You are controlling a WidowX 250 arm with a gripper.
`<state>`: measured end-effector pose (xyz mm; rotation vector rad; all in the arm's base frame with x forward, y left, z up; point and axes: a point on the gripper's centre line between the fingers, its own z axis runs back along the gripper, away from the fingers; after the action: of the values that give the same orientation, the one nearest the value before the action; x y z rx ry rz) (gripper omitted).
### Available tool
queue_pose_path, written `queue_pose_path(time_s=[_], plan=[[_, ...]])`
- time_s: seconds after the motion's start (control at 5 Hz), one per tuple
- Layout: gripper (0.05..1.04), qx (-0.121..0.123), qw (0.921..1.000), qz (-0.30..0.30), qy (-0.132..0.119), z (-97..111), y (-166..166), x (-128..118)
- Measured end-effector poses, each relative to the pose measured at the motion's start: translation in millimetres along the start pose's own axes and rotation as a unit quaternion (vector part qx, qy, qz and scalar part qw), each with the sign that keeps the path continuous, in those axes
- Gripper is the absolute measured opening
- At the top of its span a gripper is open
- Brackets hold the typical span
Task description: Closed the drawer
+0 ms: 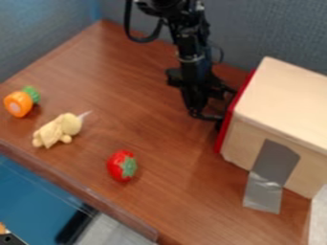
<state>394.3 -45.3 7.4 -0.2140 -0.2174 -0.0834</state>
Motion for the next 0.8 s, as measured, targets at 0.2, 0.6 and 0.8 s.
queue_pose_path(time_s=[0.2, 0.6, 0.8], plan=[[0.122, -0.003, 1.0000, 0.002, 0.001, 0.7, -1.2, 0.6], [0.392, 0.014, 0.9980, -0.062, -0.006, 32.6, -9.6, 5.4], [0.700, 0.041, 0.9948, -0.080, -0.048, 69.5, -9.9, 12.3]])
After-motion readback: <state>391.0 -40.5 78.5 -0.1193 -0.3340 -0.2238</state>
